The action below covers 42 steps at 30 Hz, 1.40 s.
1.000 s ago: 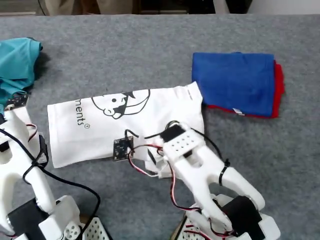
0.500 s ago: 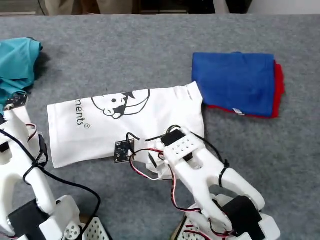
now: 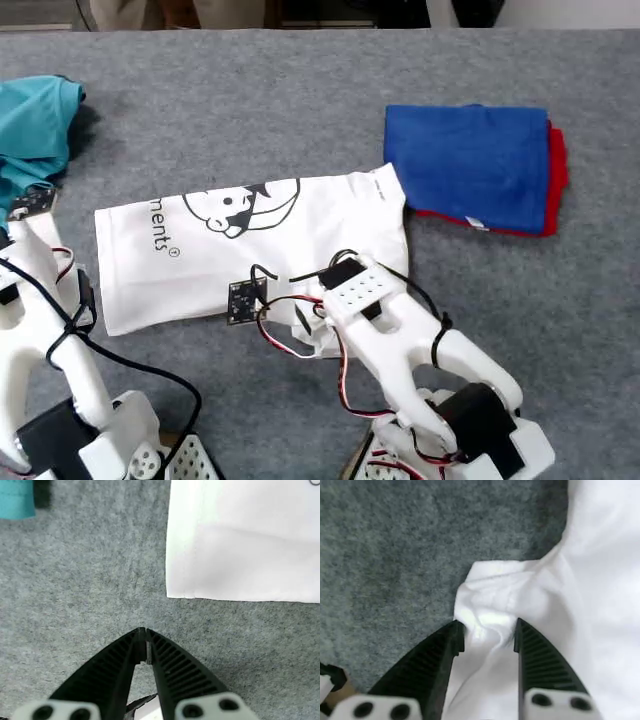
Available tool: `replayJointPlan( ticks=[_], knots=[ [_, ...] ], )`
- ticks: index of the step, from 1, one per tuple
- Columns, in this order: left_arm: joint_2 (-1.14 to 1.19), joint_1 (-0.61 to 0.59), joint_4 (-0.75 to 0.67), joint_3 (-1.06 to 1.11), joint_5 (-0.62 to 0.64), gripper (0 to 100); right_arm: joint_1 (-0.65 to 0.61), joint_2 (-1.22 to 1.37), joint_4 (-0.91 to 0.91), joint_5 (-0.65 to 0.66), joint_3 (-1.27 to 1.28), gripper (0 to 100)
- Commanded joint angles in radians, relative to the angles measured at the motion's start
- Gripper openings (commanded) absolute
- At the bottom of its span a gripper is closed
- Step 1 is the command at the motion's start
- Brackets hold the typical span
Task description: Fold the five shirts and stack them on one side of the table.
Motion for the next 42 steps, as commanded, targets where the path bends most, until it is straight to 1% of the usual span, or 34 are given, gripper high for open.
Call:
replayJointPlan(
  ticks=[1, 5, 9, 11, 15, 18, 21, 25, 30, 34, 37, 42],
  knots=[
    [-0.028, -0.009, 0.0, -0.011, -0.005, 2, 0.01, 0.03, -0.006, -0.009, -0.001, 18.5],
    [-0.028, -0.009, 0.002, -0.012, -0.005, 2, 0.01, 0.031, -0.014, -0.038, -0.001, 17.3],
    [-0.03, -0.009, 0.002, -0.012, -0.005, 2, 0.013, 0.031, -0.02, -0.052, 0.001, 6.2],
    [-0.03, -0.009, 0.002, -0.012, -0.003, 2, 0.015, 0.031, -0.02, -0.054, 0.001, 3.0],
    [-0.03, -0.014, 0.003, -0.029, -0.003, 2, 0.021, 0.031, -0.026, -0.089, -0.001, 2.7],
    [-0.03, -0.015, 0.008, -0.057, -0.002, 2, 0.056, 0.031, -0.034, -0.112, -0.007, 2.7],
    [-0.021, -0.008, 0.055, -0.104, -0.002, 2, 0.076, 0.025, -0.034, -0.115, -0.01, 0.0],
    [-0.021, -0.009, 0.068, -0.153, -0.002, 2, 0.101, 0.027, -0.025, -0.115, -0.036, 0.1],
    [-0.021, -0.009, 0.068, -0.163, -0.002, 2, 0.116, 0.031, 0.089, -0.106, -0.176, 0.1],
    [-0.021, -0.009, 0.068, -0.163, -0.002, 2, 0.117, 0.031, 0.175, -0.032, -0.297, 0.1],
    [-0.021, -0.009, 0.068, -0.163, -0.003, 2, 0.153, 0.048, 0.219, 0.034, -0.38, 0.2],
    [-0.021, -0.009, 0.068, -0.163, -0.003, 2, 0.211, 0.171, 0.313, 0.137, -0.579, 0.2]
  ],
)
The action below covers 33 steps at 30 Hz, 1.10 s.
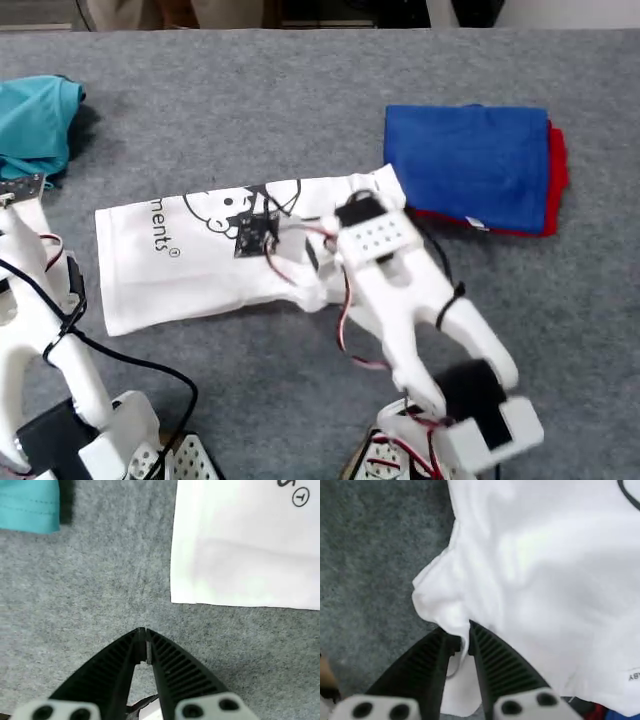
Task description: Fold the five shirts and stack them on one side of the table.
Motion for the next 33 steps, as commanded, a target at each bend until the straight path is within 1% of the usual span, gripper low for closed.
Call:
replayJointPlan(
  ticks=[1, 6, 13, 21, 29, 31, 33],
  knots=[
    [-0.021, -0.005, 0.003, -0.046, -0.005, 2, 0.044, 0.077, 0.068, 0.069, -0.179, 0.2],
    [-0.021, -0.005, 0.003, -0.046, -0.006, 2, 0.038, 0.232, 0.17, 0.147, -0.418, 0.2],
    [-0.021, -0.005, 0.003, -0.046, -0.006, 2, 0.038, 0.463, 0.295, 0.218, -0.766, 0.2],
    [-0.021, -0.005, 0.003, -0.046, -0.006, 2, 0.036, 0.693, 0.305, 0.285, -1.001, 0.2],
    [-0.021, -0.005, 0.002, -0.046, -0.006, 2, 0.03, 0.805, 0.304, 0.285, -1.164, 0.3],
    [-0.021, -0.005, 0.002, -0.046, -0.006, 2, 0.025, 0.82, 0.305, 0.282, -1.188, 3.2],
    [-0.021, -0.005, 0.002, -0.046, -0.006, 2, 0.021, 0.831, 0.305, 0.281, -1.204, 11.8]
  ],
)
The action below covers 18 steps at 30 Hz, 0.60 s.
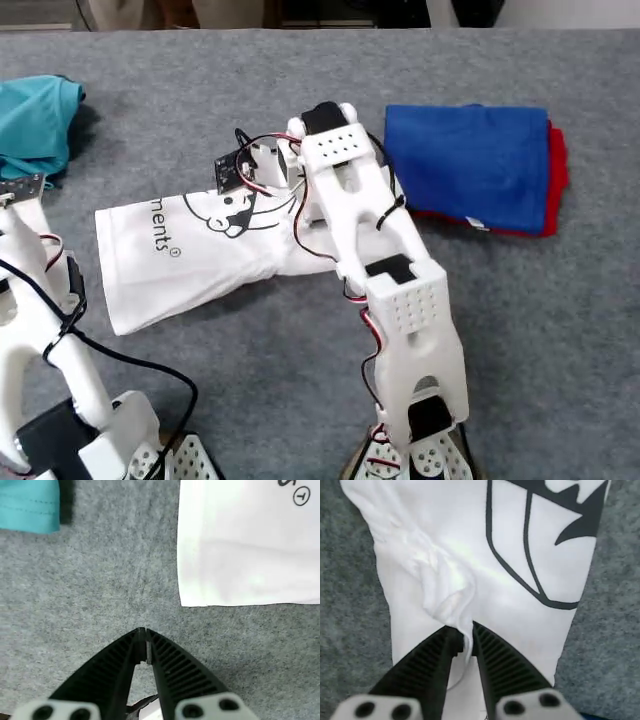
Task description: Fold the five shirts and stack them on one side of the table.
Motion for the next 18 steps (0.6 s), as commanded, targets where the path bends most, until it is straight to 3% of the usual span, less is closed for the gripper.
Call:
replayJointPlan(
  ticks=[1, 4, 11, 14, 18],
  knots=[
    [-0.021, -0.005, 0.002, -0.046, -0.006, 2, -0.007, -0.002, 0.005, 0.003, -0.07, 17.0],
    [-0.021, -0.005, 0.002, -0.046, -0.006, 2, -0.007, -0.002, 0.006, 0.002, -0.079, 28.0],
    [-0.021, -0.005, 0.002, -0.046, -0.006, 2, -0.001, -0.045, 0.089, -0.017, -0.131, 28.0],
    [-0.021, -0.005, 0.002, -0.046, -0.006, 2, 0.001, -0.079, 0.141, -0.048, -0.18, 19.6],
    [-0.022, -0.005, 0.002, -0.044, -0.006, 2, 0.005, -0.125, 0.175, -0.129, -0.228, 0.5]
  ],
)
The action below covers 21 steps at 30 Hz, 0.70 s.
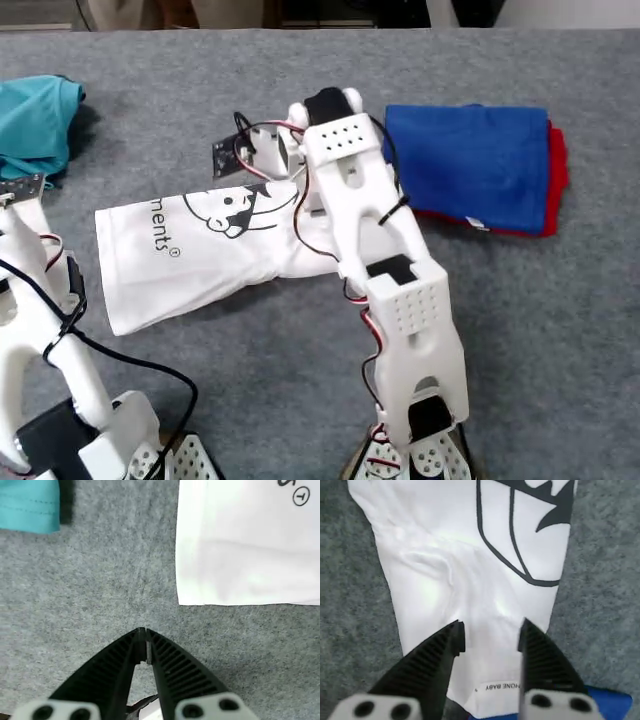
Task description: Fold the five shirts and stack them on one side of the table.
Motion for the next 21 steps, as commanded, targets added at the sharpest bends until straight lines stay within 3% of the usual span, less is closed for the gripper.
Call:
replayJointPlan(
  ticks=[1, 10, 21],
  knots=[
    [-0.024, -0.005, 0.002, -0.044, -0.006, 2, 0.01, -0.104, 0.023, -0.081, -0.064, 0.0],
    [-0.028, -0.008, 0.002, -0.041, -0.006, 2, 0.01, -0.2, 0.043, -0.141, 0.229, 0.2],
    [-0.024, -0.006, 0.002, -0.046, -0.006, 2, 0.012, -0.305, -0.275, -0.146, 0.618, 0.2]
  ],
)
